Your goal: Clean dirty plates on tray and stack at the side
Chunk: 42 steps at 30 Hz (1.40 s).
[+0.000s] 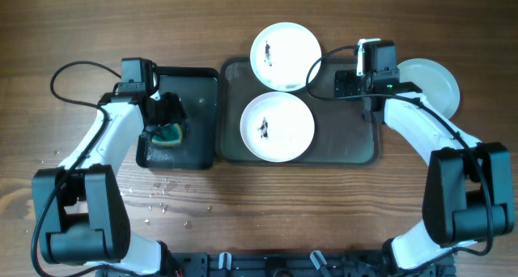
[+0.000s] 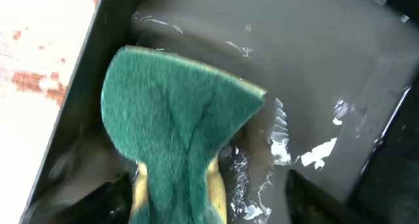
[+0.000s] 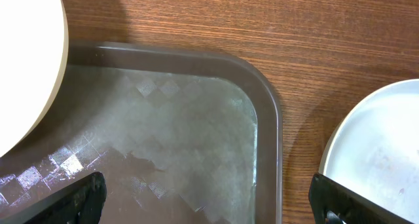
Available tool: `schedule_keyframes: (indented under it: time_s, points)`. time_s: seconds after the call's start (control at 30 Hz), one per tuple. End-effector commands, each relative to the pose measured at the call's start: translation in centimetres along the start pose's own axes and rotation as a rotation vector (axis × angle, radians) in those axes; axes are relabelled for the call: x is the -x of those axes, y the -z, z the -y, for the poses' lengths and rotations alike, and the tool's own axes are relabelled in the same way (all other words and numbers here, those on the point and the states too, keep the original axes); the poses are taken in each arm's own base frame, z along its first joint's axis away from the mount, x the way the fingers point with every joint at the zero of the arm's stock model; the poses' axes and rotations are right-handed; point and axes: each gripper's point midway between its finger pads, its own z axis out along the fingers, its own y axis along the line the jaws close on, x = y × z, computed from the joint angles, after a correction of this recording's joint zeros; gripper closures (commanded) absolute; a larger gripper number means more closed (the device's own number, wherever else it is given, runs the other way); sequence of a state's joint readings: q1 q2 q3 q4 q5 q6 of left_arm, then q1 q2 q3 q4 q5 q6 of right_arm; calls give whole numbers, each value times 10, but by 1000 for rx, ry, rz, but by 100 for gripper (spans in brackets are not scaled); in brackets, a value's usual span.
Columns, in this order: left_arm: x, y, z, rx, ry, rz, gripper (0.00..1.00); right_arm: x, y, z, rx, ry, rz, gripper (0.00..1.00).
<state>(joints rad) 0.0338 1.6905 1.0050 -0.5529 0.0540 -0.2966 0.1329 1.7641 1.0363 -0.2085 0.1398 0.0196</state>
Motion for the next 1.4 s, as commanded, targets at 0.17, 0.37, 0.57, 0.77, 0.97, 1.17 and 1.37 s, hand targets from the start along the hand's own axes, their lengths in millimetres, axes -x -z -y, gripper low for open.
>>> schedule_keyframes:
  time_s: [0.17, 0.37, 0.57, 0.77, 0.97, 1.17, 1.37]
  points:
    - [14, 6, 9, -25, -38, 40, 27, -4, -4, 0, -11, 22, -12, 0]
    - [4, 5, 3, -2, -35, 2, 29, -4, -4, 0, -11, 22, -12, 0]
    - [-11, -13, -12, 61, -33, -33, 39, -4, -4, 0, -11, 22, -12, 0]
    - [-21, -30, -16, 72, -31, -73, 66, -4, -4, 0, -11, 22, -12, 0]
    - [-20, -31, -12, 46, -28, -74, 96, -4, -4, 0, -11, 22, -12, 0]
    - [8, 2, 14, -57, -36, 11, 96, -4, -4, 0, -11, 22, -12, 0]
    - [40, 59, 30, -125, -51, 181, 96, -4, -4, 0, -11, 22, -12, 0]
